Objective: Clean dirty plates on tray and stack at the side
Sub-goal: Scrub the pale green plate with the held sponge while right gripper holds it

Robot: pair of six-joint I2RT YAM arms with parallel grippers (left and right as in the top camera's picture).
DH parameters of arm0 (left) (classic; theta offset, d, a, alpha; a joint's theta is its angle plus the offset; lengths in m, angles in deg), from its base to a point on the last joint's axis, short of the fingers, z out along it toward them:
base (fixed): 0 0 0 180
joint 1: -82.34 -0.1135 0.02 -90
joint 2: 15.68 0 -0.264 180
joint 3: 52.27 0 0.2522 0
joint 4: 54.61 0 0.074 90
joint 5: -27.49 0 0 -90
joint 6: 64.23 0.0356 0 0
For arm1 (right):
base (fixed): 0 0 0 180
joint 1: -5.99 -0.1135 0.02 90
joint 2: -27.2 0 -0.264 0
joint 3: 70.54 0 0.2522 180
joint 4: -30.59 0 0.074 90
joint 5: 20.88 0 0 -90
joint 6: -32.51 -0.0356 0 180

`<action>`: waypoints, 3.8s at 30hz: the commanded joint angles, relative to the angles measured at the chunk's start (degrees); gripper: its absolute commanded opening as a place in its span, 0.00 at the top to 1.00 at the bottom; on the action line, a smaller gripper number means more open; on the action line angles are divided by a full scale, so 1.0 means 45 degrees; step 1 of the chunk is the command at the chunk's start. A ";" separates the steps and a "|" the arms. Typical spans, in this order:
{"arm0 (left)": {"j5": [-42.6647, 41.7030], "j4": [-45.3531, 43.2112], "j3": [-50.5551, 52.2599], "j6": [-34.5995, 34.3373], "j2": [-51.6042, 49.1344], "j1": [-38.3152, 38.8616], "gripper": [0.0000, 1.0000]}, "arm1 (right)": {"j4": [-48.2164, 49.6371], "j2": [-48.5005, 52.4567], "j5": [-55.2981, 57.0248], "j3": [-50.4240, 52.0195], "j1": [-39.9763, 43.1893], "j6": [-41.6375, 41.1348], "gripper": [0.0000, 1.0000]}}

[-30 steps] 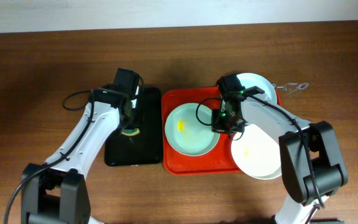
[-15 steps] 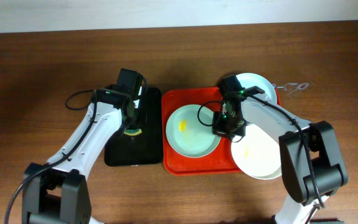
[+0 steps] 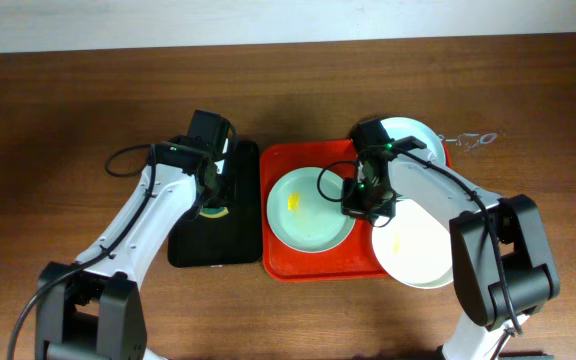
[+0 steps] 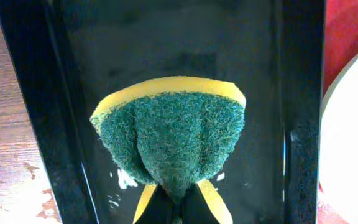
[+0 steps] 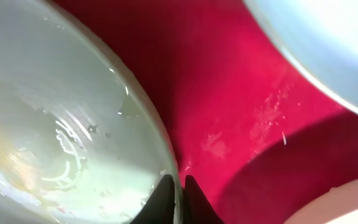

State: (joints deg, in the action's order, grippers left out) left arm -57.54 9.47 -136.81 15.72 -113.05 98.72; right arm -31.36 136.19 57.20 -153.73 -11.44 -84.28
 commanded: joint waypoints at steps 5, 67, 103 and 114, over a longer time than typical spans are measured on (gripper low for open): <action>0.0053 0.0005 -0.0185 0.0204 0.0233 0.0029 1.00 | -0.0117 0.0146 0.0117 -0.0267 0.0078 0.0903 0.86; -0.2210 -0.0525 -0.2783 -0.2200 0.0049 0.2448 1.00 | 0.0000 0.0146 -0.0355 -0.0267 0.0044 0.0845 0.96; -0.4095 0.0146 -0.4046 -0.1394 -0.6314 0.4206 1.00 | 0.0136 0.0151 -0.0214 -0.0267 0.0044 0.0855 0.96; -0.6499 0.0554 -0.5076 -0.0729 -0.5629 0.3434 1.00 | 0.0136 0.0151 -0.0214 -0.0267 0.0044 0.0855 0.96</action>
State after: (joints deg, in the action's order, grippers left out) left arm -81.58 11.90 -157.43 10.83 -139.36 115.09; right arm -30.97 136.23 56.56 -154.06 -11.33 -80.04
